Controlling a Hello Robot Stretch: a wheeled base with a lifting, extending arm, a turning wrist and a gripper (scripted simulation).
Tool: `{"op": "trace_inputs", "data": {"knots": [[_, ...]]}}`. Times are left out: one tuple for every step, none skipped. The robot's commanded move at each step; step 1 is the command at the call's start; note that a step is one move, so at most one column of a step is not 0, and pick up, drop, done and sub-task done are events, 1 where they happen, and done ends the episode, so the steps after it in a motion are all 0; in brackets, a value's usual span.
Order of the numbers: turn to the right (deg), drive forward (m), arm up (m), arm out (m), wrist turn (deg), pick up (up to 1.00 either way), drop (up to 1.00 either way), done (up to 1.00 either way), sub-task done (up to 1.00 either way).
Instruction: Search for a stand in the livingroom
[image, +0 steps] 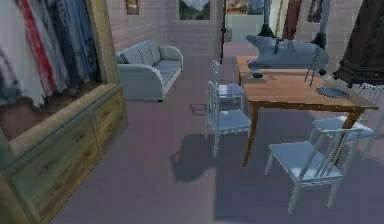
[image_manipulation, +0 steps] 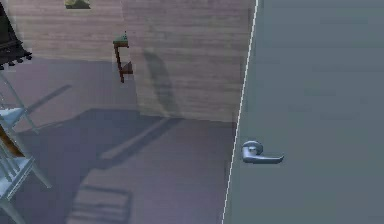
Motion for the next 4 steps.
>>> {"op": "trace_inputs", "data": {"knots": [[3.0, 0.00, 0.00, 0.00, 0.0, 0.00, 0.00, 0.00, 0.00], [0.0, 0.05, 0.00, 0.00, 0.0, 0.00, 0.00, 0.00, 0.00], [42.0, 0.00, 0.00, 0.00, 0.0, 0.00, 0.00, 0.00, 0.00], [0.0, 0.70, 0.00, 0.00, 0.0, 0.00, 0.00, 0.00, 0.00]]}}
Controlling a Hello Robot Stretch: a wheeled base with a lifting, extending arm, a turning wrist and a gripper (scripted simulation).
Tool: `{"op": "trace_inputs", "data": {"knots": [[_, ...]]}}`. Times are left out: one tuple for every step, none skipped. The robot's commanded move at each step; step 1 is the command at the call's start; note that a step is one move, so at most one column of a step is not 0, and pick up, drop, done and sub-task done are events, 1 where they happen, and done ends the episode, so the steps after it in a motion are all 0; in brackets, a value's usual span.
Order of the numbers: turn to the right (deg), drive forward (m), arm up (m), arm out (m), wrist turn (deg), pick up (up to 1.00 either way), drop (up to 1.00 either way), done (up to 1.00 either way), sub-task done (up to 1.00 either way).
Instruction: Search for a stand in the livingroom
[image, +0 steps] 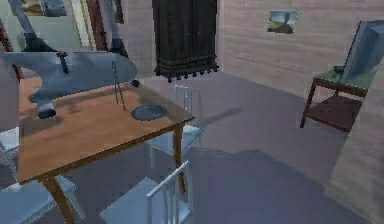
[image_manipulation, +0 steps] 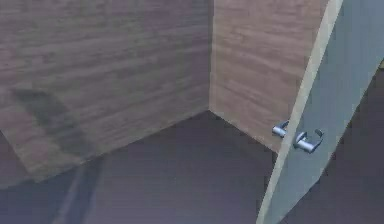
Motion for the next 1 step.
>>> {"op": "trace_inputs", "data": {"knots": [[45.0, 0.00, 0.00, 0.00, 0.0, 0.00, 0.00, 0.00, 0.00]]}}
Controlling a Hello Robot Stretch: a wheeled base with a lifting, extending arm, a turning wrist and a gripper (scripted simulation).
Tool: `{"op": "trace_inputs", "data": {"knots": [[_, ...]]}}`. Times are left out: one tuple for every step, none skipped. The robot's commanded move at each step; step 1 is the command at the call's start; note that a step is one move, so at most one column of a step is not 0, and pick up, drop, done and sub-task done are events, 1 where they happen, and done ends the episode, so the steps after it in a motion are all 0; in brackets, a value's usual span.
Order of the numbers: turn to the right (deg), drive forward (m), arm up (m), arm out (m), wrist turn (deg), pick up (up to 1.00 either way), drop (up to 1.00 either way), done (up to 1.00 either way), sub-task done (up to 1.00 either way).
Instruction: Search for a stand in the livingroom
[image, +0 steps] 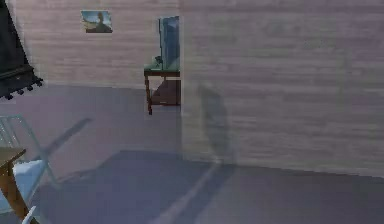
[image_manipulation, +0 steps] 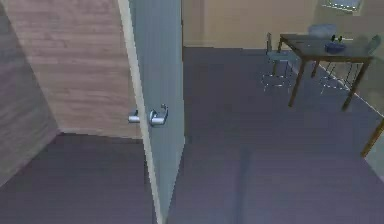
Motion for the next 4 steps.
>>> {"op": "trace_inputs", "data": {"knots": [[45.0, 0.00, 0.00, 0.00, 0.0, 0.00, 0.00, 0.00, 0.00], [45.0, 0.00, 0.00, 0.00, 0.0, 0.00, 0.00, 0.00, 0.00], [3.0, 0.00, 0.00, 0.00, 0.0, 0.00, 0.00, 0.00, 0.00], [0.0, 0.15, 0.00, 0.00, 0.0, 0.00, 0.00, 0.00, 0.00]]}}
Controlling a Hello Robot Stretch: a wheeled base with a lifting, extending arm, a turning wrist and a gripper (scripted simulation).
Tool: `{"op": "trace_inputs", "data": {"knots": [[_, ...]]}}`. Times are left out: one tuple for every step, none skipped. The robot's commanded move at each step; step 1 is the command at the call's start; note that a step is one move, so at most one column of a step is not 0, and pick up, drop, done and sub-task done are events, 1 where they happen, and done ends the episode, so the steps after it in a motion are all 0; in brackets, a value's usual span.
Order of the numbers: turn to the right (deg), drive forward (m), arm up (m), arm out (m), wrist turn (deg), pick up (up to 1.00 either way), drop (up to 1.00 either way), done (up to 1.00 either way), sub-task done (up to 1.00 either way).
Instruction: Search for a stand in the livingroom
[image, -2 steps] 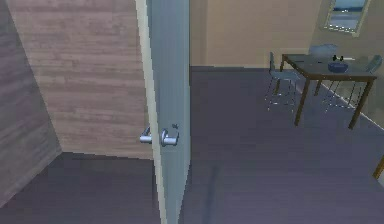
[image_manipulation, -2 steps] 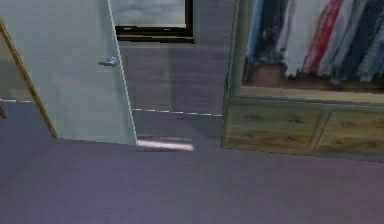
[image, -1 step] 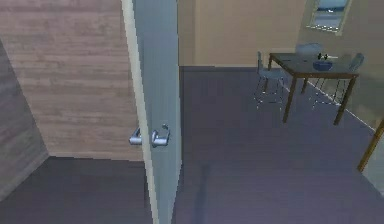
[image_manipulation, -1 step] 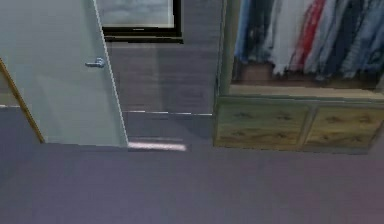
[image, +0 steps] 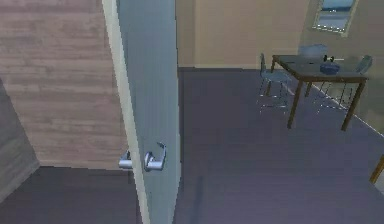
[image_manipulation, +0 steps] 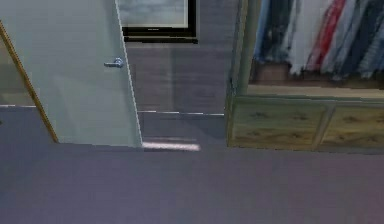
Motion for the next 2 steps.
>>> {"op": "trace_inputs", "data": {"knots": [[-45.0, 0.00, 0.00, 0.00, 0.0, 0.00, 0.00, 0.00, 0.00], [-45.0, 0.00, 0.00, 0.00, 0.0, 0.00, 0.00, 0.00, 0.00]]}}
